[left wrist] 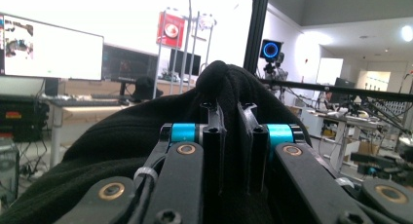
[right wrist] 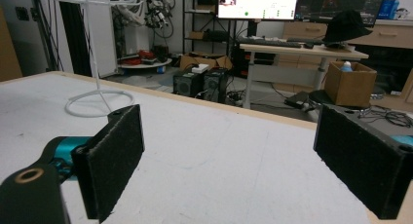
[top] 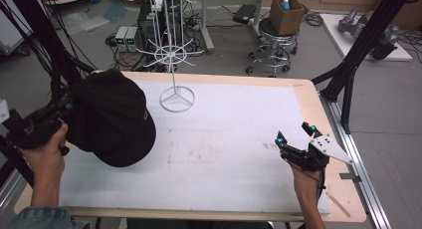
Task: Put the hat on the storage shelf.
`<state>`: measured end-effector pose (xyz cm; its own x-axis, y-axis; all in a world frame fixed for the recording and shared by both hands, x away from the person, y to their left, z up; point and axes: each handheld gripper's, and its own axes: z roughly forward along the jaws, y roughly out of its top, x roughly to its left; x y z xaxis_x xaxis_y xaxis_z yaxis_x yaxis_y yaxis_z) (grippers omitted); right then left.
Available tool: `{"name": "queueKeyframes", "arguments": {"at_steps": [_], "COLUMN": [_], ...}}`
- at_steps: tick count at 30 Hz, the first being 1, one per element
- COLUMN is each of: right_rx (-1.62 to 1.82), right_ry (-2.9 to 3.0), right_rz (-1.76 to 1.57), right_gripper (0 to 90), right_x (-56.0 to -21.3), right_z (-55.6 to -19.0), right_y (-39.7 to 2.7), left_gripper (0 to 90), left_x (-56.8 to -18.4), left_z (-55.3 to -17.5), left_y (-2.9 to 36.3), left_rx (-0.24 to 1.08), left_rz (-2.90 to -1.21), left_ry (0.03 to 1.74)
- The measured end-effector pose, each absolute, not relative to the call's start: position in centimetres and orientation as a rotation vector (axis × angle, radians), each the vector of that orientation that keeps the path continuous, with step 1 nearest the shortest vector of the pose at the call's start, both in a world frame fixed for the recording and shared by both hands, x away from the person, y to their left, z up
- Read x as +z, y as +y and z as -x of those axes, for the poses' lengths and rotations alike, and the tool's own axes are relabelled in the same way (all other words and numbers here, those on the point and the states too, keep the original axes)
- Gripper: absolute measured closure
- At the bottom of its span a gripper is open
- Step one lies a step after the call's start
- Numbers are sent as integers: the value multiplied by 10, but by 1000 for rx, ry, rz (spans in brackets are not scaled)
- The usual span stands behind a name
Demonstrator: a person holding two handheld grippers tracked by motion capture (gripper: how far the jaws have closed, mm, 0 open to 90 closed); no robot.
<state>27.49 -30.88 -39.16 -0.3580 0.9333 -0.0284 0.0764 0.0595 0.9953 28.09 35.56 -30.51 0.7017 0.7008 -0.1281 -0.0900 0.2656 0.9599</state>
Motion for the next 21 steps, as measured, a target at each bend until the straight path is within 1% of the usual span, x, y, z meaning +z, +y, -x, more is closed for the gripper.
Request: {"name": "queueKeyframes", "arguments": {"at_steps": [1,2,3,4,6,15,16,21], "right_rx": [1396,1396,1400,1400,1398,1401,1401,1399], "right_ry": [1562,1562,1561,1561,1561,1562,1563,1569], "right_rz": [-1050,-1051,-1052,-1051,-1048,-1051,-1056,-1059], "right_gripper": [102,102,103,102,102,102,103,102], "right_x": [-392,-392,-392,-392,-392,-392,-392,-393], "right_z": [-275,-275,-275,-276,-276,-276,-276,-278], "right_y": [-309,-309,-309,-309,-310,-310,-310,-312], "left_gripper": [825,825,825,825,825,825,825,824], "left_x": [-305,-294,-294,-281,-272,-244,-236,-217], "left_z": [-281,-284,-284,-288,-293,-319,-327,-339], "left_y": [356,357,357,359,361,364,365,367], "left_rx": [582,592,592,600,595,577,560,552], "left_rz": [-1193,-1185,-1185,-1181,-1178,-1225,-1232,-1231], "left_ry": [614,604,604,590,581,536,519,481]}}
